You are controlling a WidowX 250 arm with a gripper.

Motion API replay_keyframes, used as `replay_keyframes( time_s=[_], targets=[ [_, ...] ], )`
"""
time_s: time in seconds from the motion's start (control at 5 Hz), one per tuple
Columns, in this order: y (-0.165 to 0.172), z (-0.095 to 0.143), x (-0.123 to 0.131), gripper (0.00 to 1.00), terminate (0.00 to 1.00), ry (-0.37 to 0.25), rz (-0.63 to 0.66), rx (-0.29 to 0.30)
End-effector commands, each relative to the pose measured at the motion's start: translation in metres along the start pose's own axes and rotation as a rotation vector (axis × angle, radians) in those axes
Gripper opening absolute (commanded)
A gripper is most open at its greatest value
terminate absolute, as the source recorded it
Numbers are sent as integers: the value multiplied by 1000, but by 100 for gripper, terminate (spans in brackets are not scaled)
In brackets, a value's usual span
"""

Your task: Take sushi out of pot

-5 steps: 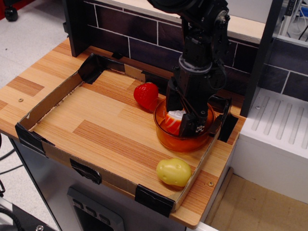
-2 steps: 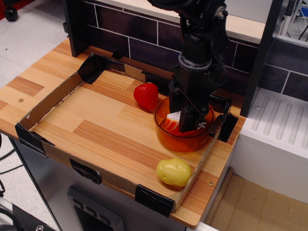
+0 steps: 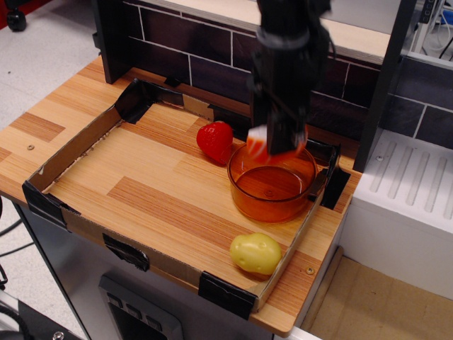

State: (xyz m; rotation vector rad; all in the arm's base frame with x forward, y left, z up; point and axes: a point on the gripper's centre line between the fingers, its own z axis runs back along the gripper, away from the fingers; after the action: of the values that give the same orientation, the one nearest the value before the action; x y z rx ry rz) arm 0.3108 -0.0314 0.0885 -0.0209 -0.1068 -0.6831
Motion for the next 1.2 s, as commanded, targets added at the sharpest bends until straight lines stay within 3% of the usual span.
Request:
replay_keyframes(
  time_s=[0.0, 0.2, 0.4, 1.0],
  targets=[
    [20, 47, -41, 0, 0, -78, -2, 33],
    [31, 39, -81, 0, 0, -24, -32, 26],
    [40, 18, -116, 0, 0, 19, -85, 81],
    [65, -41, -158, 0, 0, 132, -103, 164]
  ],
)
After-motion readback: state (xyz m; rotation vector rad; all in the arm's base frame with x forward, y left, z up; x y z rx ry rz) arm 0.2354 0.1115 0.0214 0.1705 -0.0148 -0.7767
